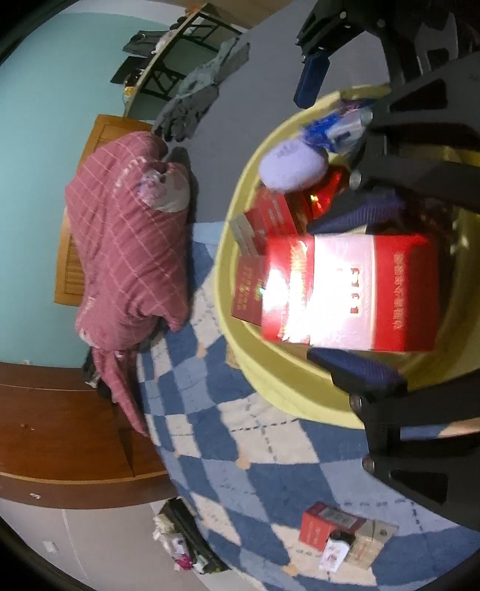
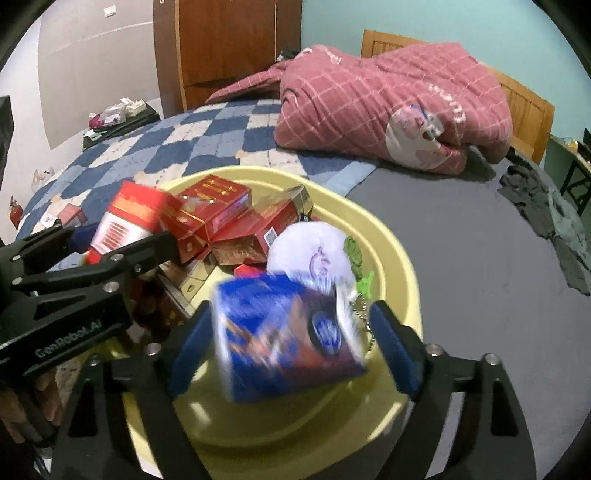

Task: Organize objects

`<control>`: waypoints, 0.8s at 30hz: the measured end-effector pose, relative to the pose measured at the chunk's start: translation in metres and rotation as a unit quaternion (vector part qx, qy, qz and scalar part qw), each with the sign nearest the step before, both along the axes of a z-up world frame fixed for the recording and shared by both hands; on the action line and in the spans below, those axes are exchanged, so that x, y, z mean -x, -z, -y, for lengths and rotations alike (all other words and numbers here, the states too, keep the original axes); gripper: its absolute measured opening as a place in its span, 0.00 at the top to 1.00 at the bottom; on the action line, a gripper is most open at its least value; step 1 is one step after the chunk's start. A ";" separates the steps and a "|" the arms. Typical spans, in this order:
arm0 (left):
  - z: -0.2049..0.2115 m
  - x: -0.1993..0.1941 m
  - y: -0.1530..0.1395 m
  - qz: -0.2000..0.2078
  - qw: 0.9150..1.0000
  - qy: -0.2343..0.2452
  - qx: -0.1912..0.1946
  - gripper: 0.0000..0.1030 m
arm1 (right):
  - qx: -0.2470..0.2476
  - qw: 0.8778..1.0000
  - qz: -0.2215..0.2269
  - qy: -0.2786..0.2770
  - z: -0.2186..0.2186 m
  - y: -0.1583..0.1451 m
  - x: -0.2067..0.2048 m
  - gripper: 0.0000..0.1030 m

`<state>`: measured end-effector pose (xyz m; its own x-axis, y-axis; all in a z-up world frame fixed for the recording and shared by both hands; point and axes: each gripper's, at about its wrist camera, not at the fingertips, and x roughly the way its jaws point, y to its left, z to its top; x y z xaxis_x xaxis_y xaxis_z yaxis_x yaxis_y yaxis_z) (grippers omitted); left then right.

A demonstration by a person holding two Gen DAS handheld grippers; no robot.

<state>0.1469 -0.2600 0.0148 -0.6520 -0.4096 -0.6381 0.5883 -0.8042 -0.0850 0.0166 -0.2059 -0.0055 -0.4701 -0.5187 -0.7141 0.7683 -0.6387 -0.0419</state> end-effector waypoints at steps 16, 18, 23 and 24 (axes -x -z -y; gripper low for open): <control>-0.117 -0.054 -0.051 -0.031 0.999 -0.032 -0.023 0.00 | 0.026 0.999 -0.028 0.004 -0.113 -0.048 -0.027 0.00; -0.132 -0.057 -0.048 -0.022 0.999 -0.037 -0.023 0.00 | 0.027 0.999 -0.027 -0.002 -0.129 -0.048 -0.026 0.00; -0.150 -0.065 -0.037 -0.014 0.997 -0.074 -0.024 0.00 | 0.026 0.999 -0.021 -0.022 -0.158 -0.037 -0.025 0.00; -0.152 -0.066 -0.034 -0.012 0.997 -0.078 -0.027 0.00 | 0.032 0.999 -0.018 -0.026 -0.163 -0.034 -0.025 0.00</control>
